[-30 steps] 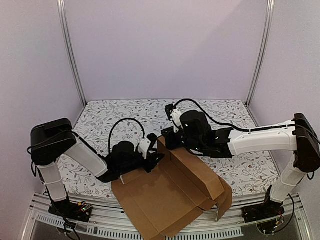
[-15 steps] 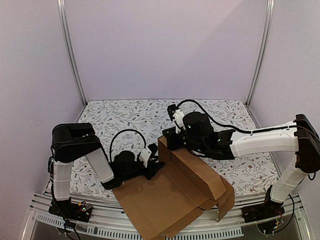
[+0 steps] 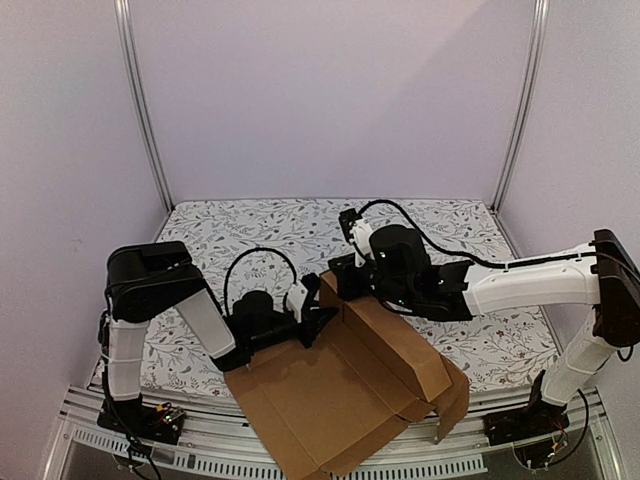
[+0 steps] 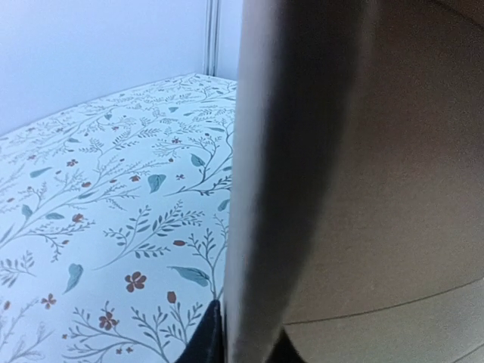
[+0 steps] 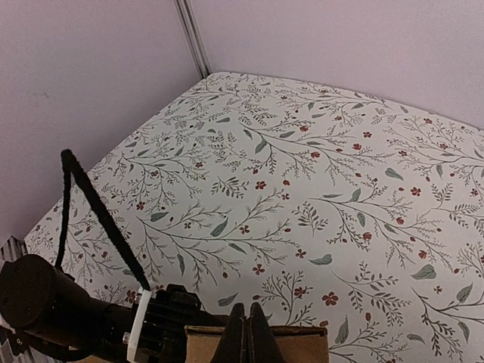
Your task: Fold the paper box
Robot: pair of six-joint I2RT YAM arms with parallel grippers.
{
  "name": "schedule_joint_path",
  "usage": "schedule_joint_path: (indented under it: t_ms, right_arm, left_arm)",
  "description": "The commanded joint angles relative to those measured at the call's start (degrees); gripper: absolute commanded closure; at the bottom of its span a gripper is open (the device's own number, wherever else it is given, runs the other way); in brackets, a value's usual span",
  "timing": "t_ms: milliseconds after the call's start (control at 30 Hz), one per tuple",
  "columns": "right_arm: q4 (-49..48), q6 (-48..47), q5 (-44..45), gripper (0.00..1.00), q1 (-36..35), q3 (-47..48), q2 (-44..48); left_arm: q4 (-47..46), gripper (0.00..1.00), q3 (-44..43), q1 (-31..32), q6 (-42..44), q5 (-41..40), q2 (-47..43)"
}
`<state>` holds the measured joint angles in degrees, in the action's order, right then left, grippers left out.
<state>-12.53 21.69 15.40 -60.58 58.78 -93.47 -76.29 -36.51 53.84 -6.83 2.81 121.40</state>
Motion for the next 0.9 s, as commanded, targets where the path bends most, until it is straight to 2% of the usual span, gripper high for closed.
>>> schedule_joint_path:
  t_ms: [0, 33, 367, 500, 567, 667, 867]
  right_arm:
    - [7.0, 1.3, -1.0, 1.00, -0.6, -3.3, -0.5]
    - [6.9, 1.3, -1.0, 1.00, -0.5, -3.5, -0.3]
    - [6.4, 1.6, -0.9, 1.00, -0.5, -4.3, 0.2]
    - [6.4, 1.4, -1.0, 1.00, -0.6, -4.3, 0.4]
    - [6.3, 1.4, -1.1, 1.00, -0.5, -4.4, 0.5]
    - [6.4, 1.4, -1.3, 1.00, -0.6, -4.4, 0.6]
    - [6.4, 1.5, -1.1, 1.00, -0.6, -4.6, 1.3]
  left_arm:
    - [-11.2, 0.95, -2.0, -1.4, -1.9, 2.9, 1.3]
    - [-11.2, 1.00, -2.2, -1.4, -2.1, 3.4, 1.4]
    - [-11.1, 1.00, -2.8, -1.5, -1.9, 4.6, 0.5]
    - [-11.2, 0.75, -2.5, -1.5, -1.0, 3.6, -0.7]
    - [-11.2, 0.68, -2.5, -1.5, -0.3, 3.2, -1.4]
    - [-11.2, 0.63, -2.7, -1.8, 0.2, 3.0, -2.4]
    - [-11.2, 0.61, -3.6, -2.3, 0.6, 3.4, -4.3]
